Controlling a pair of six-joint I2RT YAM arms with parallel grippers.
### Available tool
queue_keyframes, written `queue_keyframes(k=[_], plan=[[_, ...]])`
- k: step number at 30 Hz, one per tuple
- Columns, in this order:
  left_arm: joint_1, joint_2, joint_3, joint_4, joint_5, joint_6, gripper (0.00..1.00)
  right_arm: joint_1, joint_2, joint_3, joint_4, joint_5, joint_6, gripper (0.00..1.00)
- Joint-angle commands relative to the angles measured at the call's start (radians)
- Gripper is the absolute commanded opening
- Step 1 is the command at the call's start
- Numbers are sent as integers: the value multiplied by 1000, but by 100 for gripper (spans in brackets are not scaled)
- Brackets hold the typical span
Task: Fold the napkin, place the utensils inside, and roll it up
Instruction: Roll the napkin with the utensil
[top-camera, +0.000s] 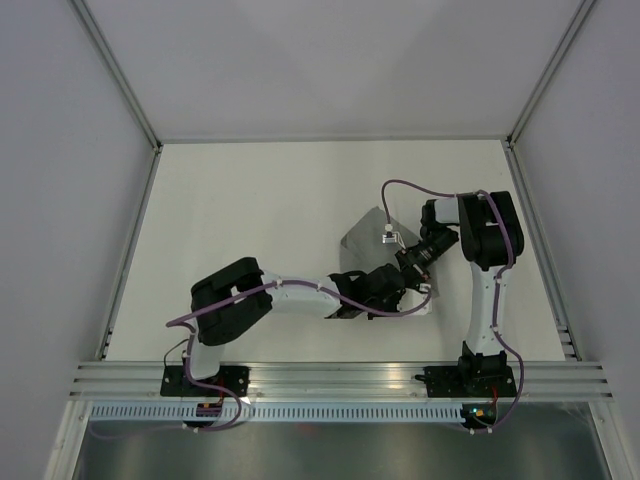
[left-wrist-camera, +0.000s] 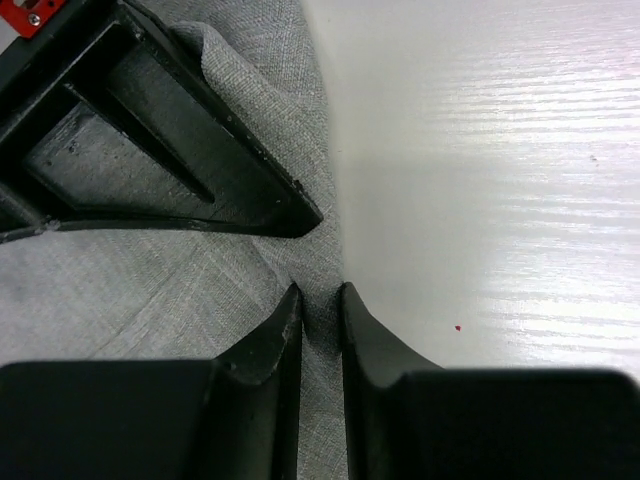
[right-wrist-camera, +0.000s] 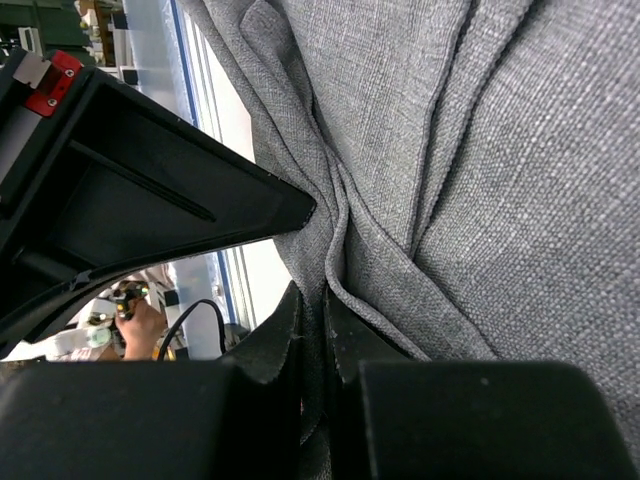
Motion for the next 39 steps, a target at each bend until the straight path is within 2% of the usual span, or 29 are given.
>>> queue_keyframes(k=[1,2,5,6,8,10,11,13,14,15,18,23,27,34,39], plan=[[33,45,110,-235,265,-65,2,2,-51,-2,142,5,-64,9],[40,56,127,-281,291,-82,2,2,-94,-5,151,1,-58,18],[71,73,173,-334,371,-108,2,-8,-189,-3,202,-27,1,34],[83,74,184,-369,406,-113,2,-12,-215,-3,238,-35,20,44],[99,92,216,-406,440,-132,2,-31,-304,-8,293,-58,104,54],[120,109,253,-462,477,-149,2,-49,-363,-26,402,-77,178,59],[126,117,268,-481,481,-166,2,-69,-422,-37,457,-81,283,61],[140,142,308,-535,503,-179,2,-93,-482,-84,634,-81,395,62],[143,148,318,-547,503,-194,2,-130,-546,-107,710,-38,545,63],[151,157,327,-561,503,-200,2,-141,-577,-156,849,-15,604,63],[156,148,328,-565,510,-209,2,-186,-676,-195,946,138,735,66],[154,140,327,-550,500,-222,2,-225,-665,-169,744,208,689,64],[156,142,321,-539,480,-234,2,-239,-673,-235,723,341,669,65],[154,149,315,-533,455,-246,2,-302,-682,-247,591,315,601,70],[154,152,322,-533,460,-249,2,-314,-664,-290,571,358,597,70]])
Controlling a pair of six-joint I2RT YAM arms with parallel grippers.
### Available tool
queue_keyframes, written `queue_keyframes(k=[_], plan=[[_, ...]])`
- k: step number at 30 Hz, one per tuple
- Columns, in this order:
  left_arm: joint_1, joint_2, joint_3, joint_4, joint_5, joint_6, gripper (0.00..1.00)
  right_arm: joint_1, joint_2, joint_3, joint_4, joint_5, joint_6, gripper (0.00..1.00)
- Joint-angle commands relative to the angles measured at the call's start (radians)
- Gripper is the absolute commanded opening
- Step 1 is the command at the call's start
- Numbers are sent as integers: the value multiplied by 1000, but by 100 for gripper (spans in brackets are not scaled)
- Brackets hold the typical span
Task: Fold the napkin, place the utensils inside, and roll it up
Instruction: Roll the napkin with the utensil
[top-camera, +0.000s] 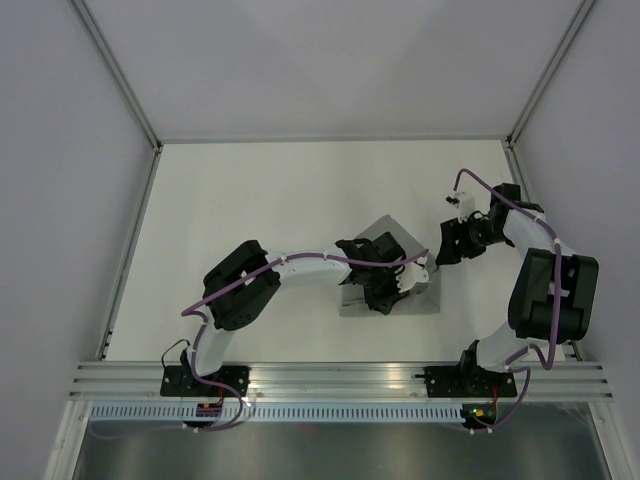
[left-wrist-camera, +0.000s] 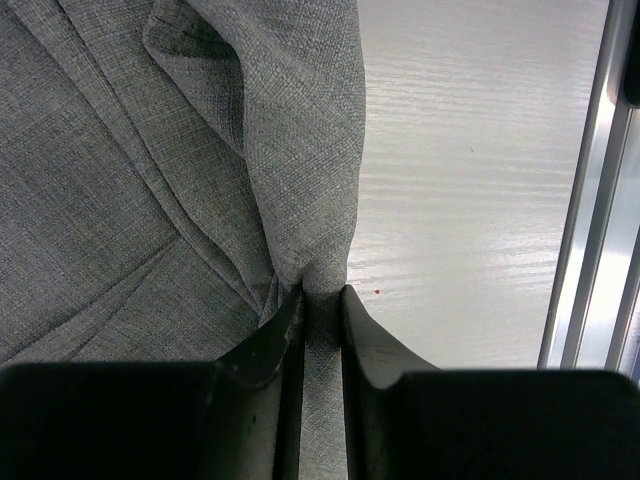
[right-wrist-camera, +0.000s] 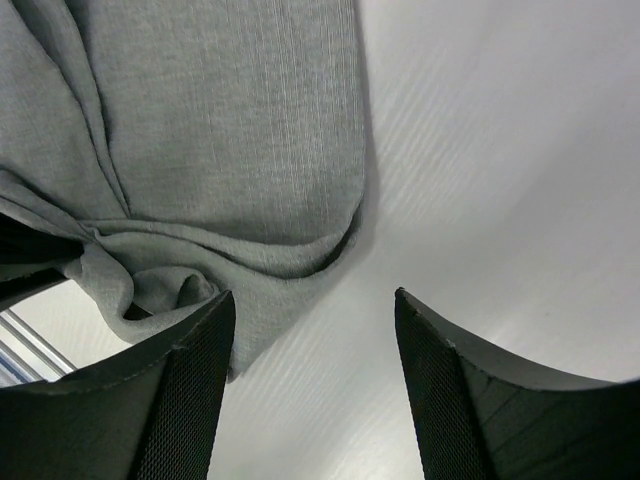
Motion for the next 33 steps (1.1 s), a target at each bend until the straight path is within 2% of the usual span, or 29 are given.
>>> queue_keyframes(k=[1,4,6,11,17,18,22,24,29,33], plan=[[-4,29,7,-64,-8,-52,2,-4,25,-24,-61,38,-28,71],[-4,27,10,-64,-7,-54,2,-10,50,-18,-98,29,-63,70],[-4,29,10,-65,-4,-54,2,-12,59,-12,-121,14,-84,73],[-4,32,13,-65,-8,-54,2,-9,180,42,-195,-14,-129,72],[-4,38,24,-65,-10,-54,2,8,288,62,-166,-13,-118,69],[-4,40,27,-68,-8,-54,2,13,302,66,-164,-11,-112,67],[-4,47,48,-85,-2,-49,2,42,340,91,-137,9,-86,48],[-4,58,67,-107,7,-46,2,50,343,102,-106,33,-65,45],[-2,78,110,-151,44,-25,2,64,369,144,-40,85,-14,18],[-2,104,153,-202,90,-12,2,77,386,172,6,142,38,13]])
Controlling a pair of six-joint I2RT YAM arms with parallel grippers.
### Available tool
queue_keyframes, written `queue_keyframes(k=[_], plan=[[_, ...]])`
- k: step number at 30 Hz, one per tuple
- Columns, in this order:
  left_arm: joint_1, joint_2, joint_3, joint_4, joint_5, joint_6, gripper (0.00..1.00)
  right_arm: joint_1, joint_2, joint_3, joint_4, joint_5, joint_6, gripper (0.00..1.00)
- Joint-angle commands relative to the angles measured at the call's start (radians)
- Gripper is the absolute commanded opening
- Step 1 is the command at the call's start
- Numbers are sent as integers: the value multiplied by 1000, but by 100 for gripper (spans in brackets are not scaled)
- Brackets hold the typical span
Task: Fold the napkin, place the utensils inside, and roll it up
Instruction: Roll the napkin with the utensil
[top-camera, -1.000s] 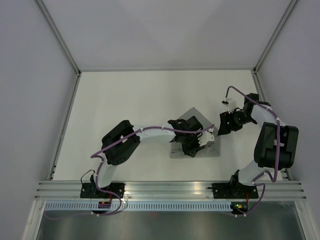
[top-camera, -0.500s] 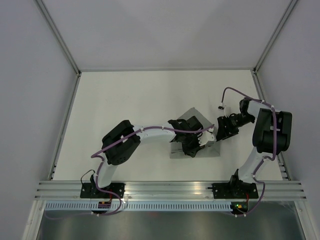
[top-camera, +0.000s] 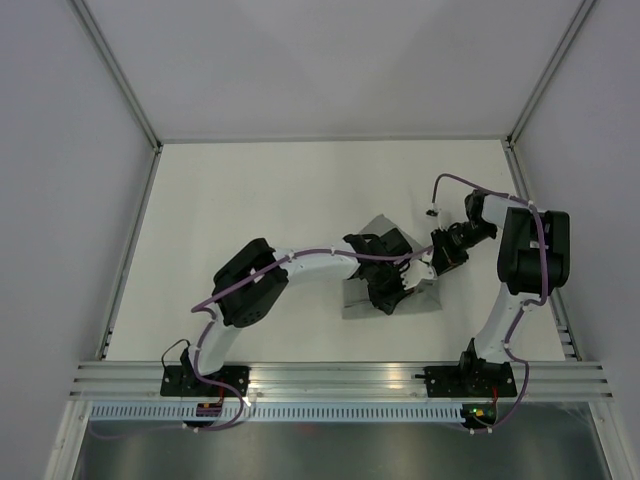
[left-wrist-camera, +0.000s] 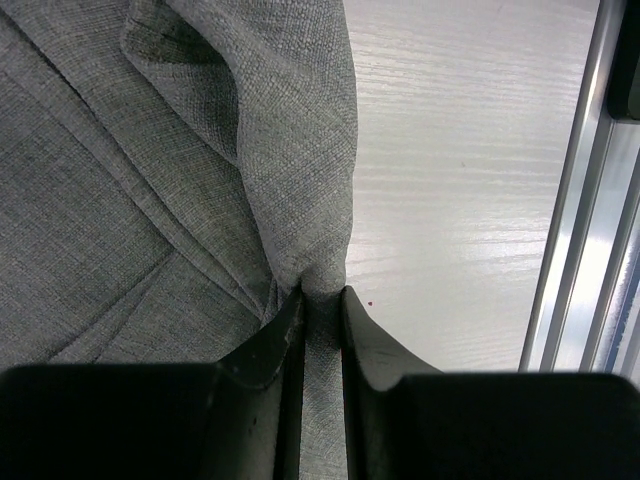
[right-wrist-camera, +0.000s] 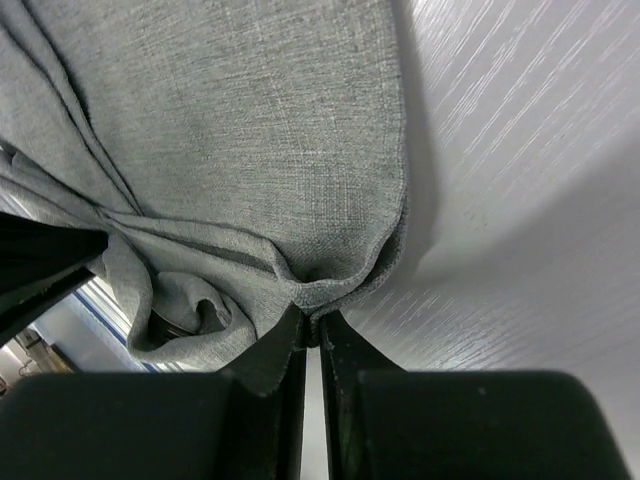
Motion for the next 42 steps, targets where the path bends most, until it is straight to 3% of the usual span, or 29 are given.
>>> queue_keyframes(k=[1,22,30,32,42], plan=[[-4,49,44,-100,76,4,2,20,37,47,189,143,39,12],[122,245,221,-272,469,10,2,108,90,113,290,186,119,11],[137,348,306,-327,524,-38,2,122,37,79,353,211,136,12],[140,372,323,-336,529,-53,2,123,21,68,378,212,144,14],[157,437,339,-353,517,-99,2,123,-136,8,464,185,158,47]])
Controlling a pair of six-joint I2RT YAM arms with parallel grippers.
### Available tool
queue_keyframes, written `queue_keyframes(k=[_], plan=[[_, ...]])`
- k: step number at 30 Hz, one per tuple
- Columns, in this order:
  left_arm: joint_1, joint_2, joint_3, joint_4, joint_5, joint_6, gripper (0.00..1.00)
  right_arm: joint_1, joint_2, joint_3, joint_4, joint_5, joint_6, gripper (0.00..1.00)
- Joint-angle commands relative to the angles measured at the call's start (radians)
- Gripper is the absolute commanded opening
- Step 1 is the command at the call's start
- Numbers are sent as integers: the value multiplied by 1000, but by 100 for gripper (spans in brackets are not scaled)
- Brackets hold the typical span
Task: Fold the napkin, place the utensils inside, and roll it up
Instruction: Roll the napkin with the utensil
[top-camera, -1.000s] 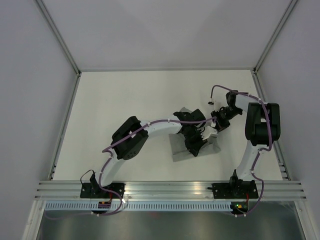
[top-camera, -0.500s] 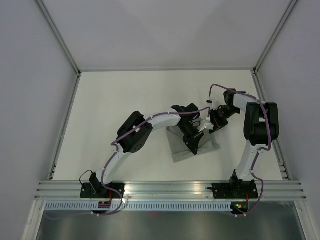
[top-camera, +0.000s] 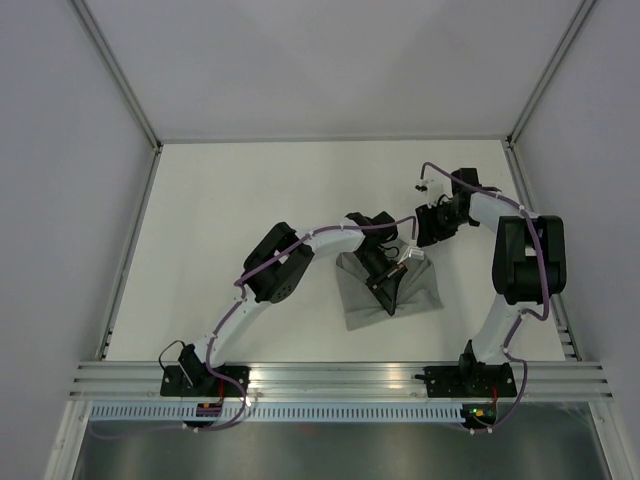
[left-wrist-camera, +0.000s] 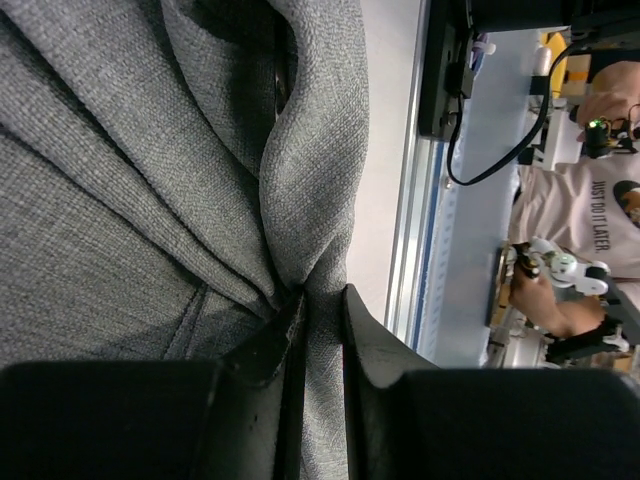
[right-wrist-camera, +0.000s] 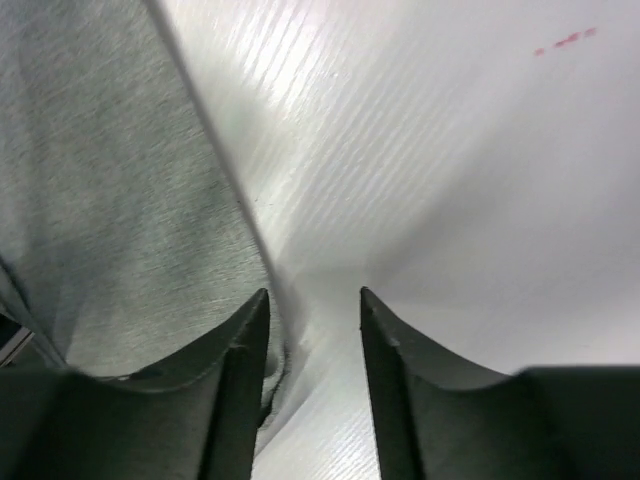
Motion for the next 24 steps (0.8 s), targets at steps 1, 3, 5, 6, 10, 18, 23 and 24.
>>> queue_keyframes(k=[1,3,5,6,10,18,23,24], plan=[[-13,88,-3,-46,-102,-27,2,-3,-82,-23,117,55,1,49],[-12,98,0,-49,-121,-37,2,-4,-124,-35,132,61,1,50],[-10,102,2,-50,-128,-45,2,-9,-172,-44,140,59,-2,51],[-9,104,2,-50,-133,-47,2,-13,-192,-57,148,43,-10,51],[-3,108,3,-49,-144,-53,2,-33,-320,-81,83,-65,-101,51],[10,130,16,-50,-147,-68,2,25,-630,-199,-218,-227,-509,56],[19,139,14,-50,-139,-67,2,128,-710,-354,-244,-217,-721,58],[20,145,16,-50,-136,-67,2,132,-720,-397,-231,-211,-734,58]])
